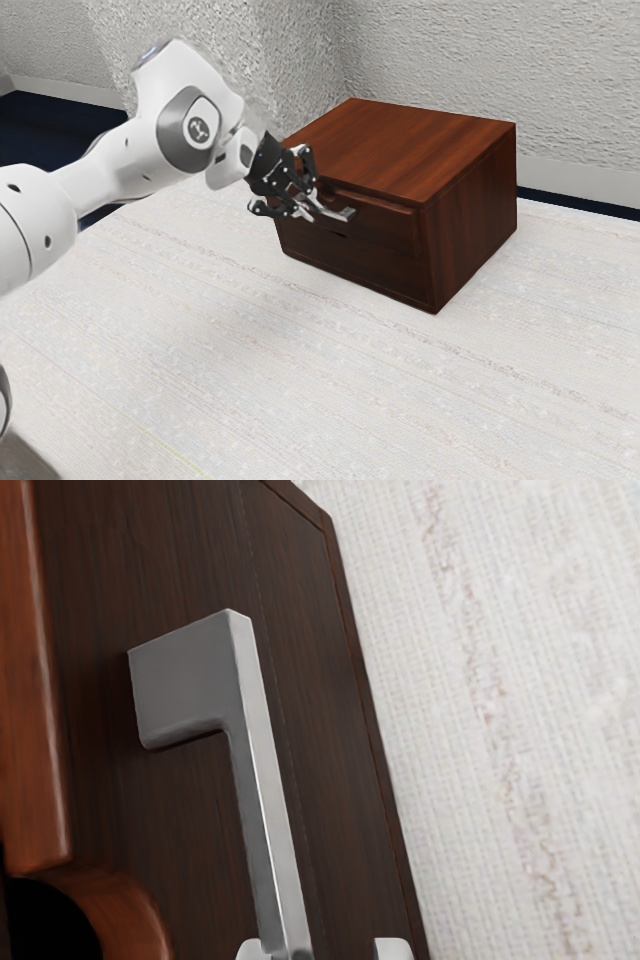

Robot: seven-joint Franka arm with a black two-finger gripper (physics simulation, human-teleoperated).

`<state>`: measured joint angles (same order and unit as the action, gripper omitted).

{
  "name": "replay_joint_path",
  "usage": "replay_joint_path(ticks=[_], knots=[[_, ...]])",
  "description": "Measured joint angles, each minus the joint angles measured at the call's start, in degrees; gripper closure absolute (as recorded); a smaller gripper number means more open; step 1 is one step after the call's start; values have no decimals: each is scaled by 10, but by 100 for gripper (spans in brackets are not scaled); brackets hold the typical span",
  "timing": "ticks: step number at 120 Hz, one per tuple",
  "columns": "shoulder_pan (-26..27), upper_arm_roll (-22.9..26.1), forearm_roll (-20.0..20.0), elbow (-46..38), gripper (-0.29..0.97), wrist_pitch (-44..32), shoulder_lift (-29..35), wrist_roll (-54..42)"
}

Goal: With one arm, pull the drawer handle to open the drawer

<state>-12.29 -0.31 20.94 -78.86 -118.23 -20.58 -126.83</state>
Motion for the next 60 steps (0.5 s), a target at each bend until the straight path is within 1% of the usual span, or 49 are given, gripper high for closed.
replay_joint_path(ticks=[15,29,38,49,53,60], knots=[[0,-1,-1,-55,64,0,38,-4],[-2,0,-10,-103,69,0,75,-6],[-3,-1,-17,-136,69,0,102,-8],[-3,-2,-24,-172,74,-1,130,-11],[-4,-2,-28,-186,71,-1,143,-11],[-6,-2,-33,-206,70,0,163,-11]])
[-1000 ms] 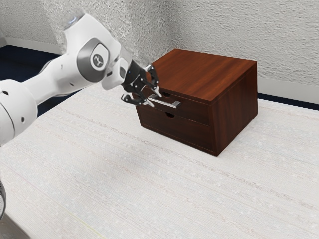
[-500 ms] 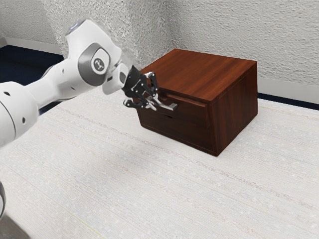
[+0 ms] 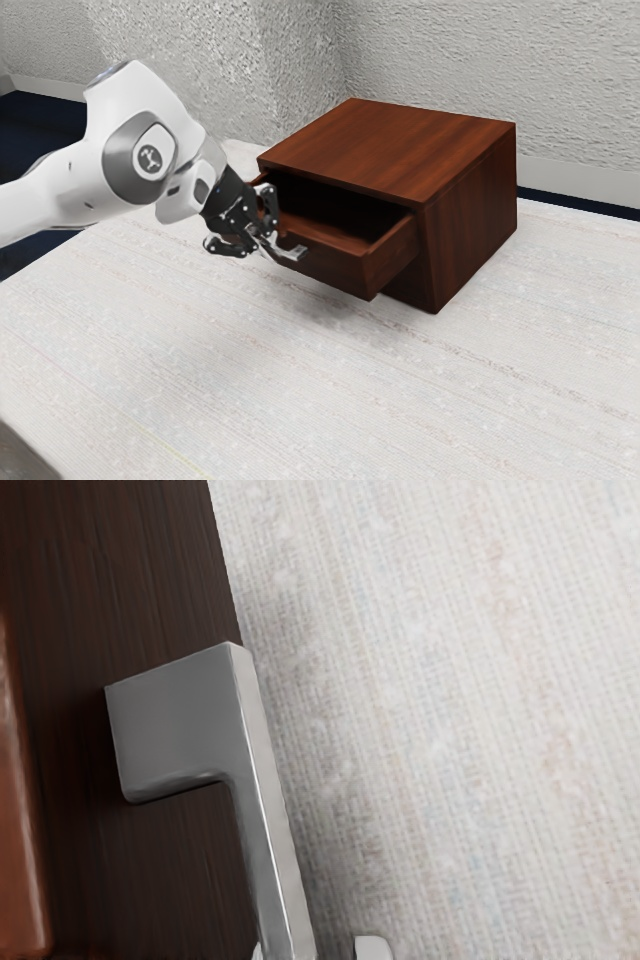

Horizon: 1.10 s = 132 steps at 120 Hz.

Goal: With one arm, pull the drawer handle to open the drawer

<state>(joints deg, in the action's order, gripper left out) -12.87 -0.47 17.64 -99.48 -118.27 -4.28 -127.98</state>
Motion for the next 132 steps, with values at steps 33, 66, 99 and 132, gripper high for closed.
replay_joint_path(ticks=[33,66,99,132], knots=[[6,-14,-4,-111,66,-20,95,7],[19,-31,-3,-184,66,-33,163,17],[35,-46,-6,-179,65,-36,211,19],[34,-42,-170,10,23,208,225,199]])
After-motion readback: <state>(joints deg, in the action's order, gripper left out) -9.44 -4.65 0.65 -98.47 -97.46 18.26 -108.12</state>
